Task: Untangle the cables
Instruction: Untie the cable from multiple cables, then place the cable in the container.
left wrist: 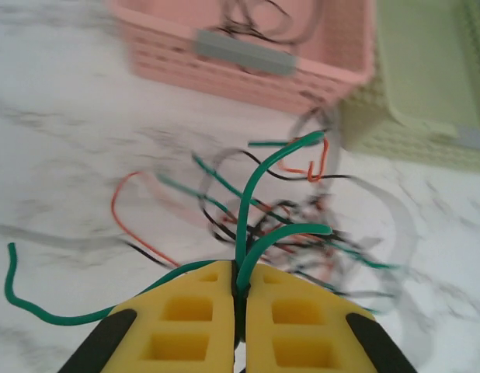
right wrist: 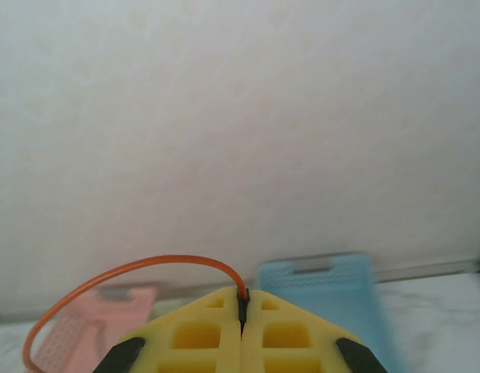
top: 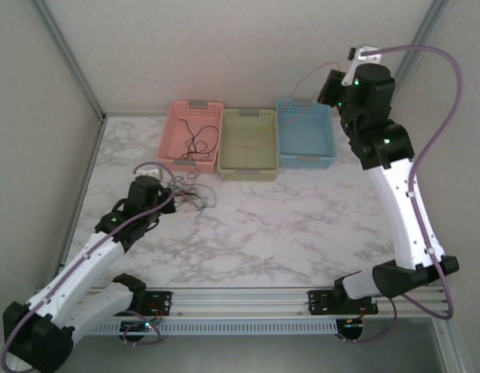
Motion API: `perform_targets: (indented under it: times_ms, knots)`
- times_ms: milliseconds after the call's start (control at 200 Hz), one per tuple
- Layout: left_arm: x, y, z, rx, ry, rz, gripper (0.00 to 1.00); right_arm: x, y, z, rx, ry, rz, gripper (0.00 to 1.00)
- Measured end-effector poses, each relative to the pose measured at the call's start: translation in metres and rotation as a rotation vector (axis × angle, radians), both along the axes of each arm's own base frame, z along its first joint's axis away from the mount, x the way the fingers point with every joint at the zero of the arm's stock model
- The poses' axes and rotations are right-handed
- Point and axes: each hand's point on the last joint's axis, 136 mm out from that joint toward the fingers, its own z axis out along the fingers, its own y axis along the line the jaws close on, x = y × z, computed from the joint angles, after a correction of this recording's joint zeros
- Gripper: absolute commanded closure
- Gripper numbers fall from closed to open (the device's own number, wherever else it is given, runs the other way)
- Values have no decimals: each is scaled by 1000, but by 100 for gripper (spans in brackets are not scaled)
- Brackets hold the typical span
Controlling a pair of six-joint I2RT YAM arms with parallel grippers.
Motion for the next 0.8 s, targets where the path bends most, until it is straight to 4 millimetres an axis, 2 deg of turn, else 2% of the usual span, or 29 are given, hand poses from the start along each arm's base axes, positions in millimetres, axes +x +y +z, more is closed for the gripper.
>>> perform_targets:
  times_ms: [130, 245, 320, 471, 566, 801]
  knots:
    - [-6, 38, 13, -10, -4, 138, 100, -16, -35, 20, -64, -57, -146, 100]
    - [-6, 42, 17, -23, -5, 149, 100, -21, -42, 28, -74, -78, -154, 100]
    - [-6, 34, 15, -47, 8, 112, 100, -18, -30, 26, -69, -74, -83, 100]
    - [-5, 18, 13, -85, 30, 33, 100, -1, 15, 17, -28, -46, 134, 100]
    - [-5, 10, 18, -109, 27, -10, 100, 13, 35, 17, 1, -36, 215, 100]
    - [-9, -3, 25, -155, 34, -74, 100, 35, 61, 41, 87, -67, 310, 100]
